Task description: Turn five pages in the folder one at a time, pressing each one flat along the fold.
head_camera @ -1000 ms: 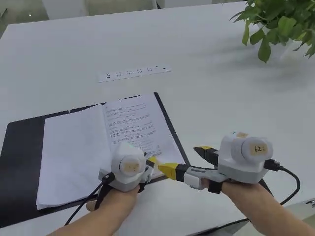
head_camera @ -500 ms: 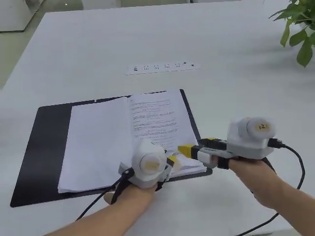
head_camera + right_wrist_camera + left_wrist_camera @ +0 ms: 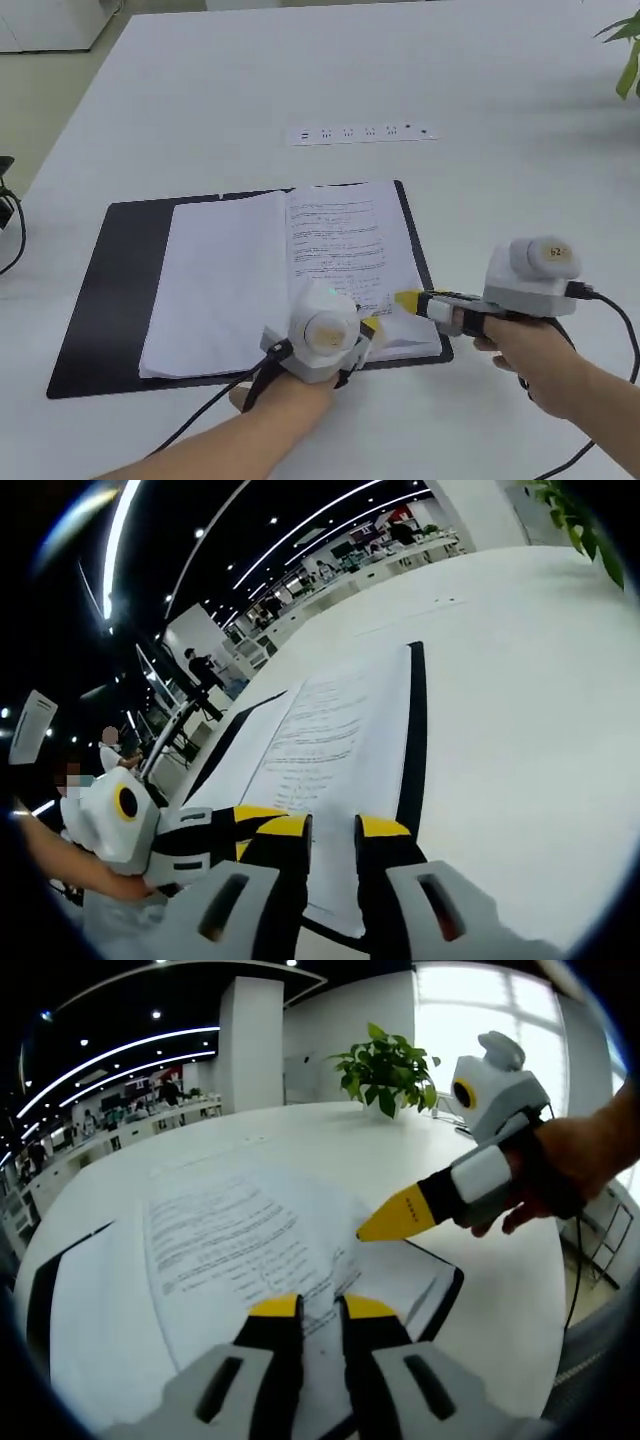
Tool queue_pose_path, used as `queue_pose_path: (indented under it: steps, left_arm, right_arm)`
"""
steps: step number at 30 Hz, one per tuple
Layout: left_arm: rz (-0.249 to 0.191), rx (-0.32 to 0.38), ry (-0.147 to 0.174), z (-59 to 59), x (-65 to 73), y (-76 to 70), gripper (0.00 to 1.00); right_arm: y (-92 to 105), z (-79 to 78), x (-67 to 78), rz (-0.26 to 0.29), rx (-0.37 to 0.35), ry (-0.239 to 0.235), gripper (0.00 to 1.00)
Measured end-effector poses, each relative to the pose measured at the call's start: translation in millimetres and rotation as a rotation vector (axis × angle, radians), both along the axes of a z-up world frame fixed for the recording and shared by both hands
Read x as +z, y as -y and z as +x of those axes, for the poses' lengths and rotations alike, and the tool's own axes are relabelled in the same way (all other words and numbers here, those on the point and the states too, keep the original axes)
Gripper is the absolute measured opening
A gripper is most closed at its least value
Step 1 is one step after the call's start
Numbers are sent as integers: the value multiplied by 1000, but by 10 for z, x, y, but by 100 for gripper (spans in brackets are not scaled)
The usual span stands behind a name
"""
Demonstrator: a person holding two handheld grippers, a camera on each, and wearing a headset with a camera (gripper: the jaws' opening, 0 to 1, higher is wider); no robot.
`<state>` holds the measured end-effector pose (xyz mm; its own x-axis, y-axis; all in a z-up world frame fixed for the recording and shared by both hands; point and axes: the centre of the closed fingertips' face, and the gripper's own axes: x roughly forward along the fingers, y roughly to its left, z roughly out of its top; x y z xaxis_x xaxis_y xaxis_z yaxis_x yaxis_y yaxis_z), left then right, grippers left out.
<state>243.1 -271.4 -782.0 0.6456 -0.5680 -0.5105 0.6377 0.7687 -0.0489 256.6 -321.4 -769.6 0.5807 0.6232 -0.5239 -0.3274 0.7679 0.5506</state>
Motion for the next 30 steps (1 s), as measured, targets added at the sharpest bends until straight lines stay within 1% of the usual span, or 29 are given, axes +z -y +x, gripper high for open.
queue_pose_path:
  steps: [1, 3, 4, 5, 6, 7, 8, 11, 13, 14, 15, 16, 17, 18, 19, 20, 21, 22, 24, 25, 26, 27, 28, 30]
  left_arm:
    - [1, -1, 1, 0, 0, 0, 13]
    - [1, 1, -1, 0, 0, 0, 13]
    - [-1, 4, -4, 0, 0, 0, 13]
    - [-2, 6, -6, 0, 2, 0, 13]
    - [-15, 23, -20, -1, 6, -3, 13]
    - [-23, 30, -26, -3, 10, -5, 13]
    - [-22, 30, -25, -6, 15, -7, 13]
    - [-41, 47, -45, -12, 26, -18, 14]
    - [-41, 48, -51, -18, 26, -26, 14]
    - [-41, 47, -56, -26, 29, -33, 14]
    - [-42, 46, -60, -35, 29, -39, 15]
    - [-38, 44, -62, -46, 36, -48, 15]
    - [-35, 43, -65, -55, 39, -55, 15]
    - [-39, 44, -74, -67, 46, -63, 15]
    - [-40, 46, -76, -74, 54, -69, 16]
    - [-39, 49, -79, -85, 61, -77, 16]
    - [-41, 49, -81, -105, 80, -90, 16]
    - [-43, 49, -77, -118, 102, -100, 16]
    - [-41, 47, -69, -136, 149, -128, 17]
    - [-43, 46, -63, -151, 194, -155, 17]
    - [-59, 45, -45, -152, 280, -183, 17]
    - [-67, 46, -32, -153, 335, -210, 17]
    - [-70, 52, -32, -158, 372, -247, 17]
    - [-88, 74, -4, -141, 488, -352, 17]
  right_arm:
    - [2, -8, -8, -3, 0, -7, 8]
    - [8, -13, -10, -6, -2, -7, 7]
    - [10, -19, -12, 8, -6, -22, 5]
    - [-1, -18, -1, 19, -7, -23, 4]
    - [-6, -24, 7, 13, -10, -22, 4]
    - [-12, -24, 9, 16, -11, -23, 2]
    - [-37, -26, 31, 38, -17, -29, 0]
    - [-36, -20, 38, 32, -20, -26, 0]
    - [-41, -20, 60, 55, -35, -44, 0]
    - [-30, -21, 59, 56, -40, -55, 0]
    - [-28, -32, 54, 71, -52, -84, 0]
    - [-37, -34, 78, 104, -62, -101, 0]
    - [-42, -40, 91, 121, -64, -110, 0]
    - [-20, -45, 74, 100, -63, -115, 0]
    - [-22, -52, 77, 94, -61, -111, 0]
    - [-22, -58, 88, 95, -61, -111, 0]
    - [-21, -61, 114, 107, -67, -117, 0]
    - [-18, -60, 131, 111, -71, -119, 0]
    - [-22, -56, 209, 121, -77, -108, 0]
    - [-29, -59, 238, 126, -76, -111, 0]
    - [-38, -61, 280, 135, -75, -106, 0]
    - [-50, -56, 344, 147, -74, -95, 0]
    - [-57, -53, 384, 151, -73, -86, 0]
    - [-86, -56, 479, 161, -70, -68, 0]
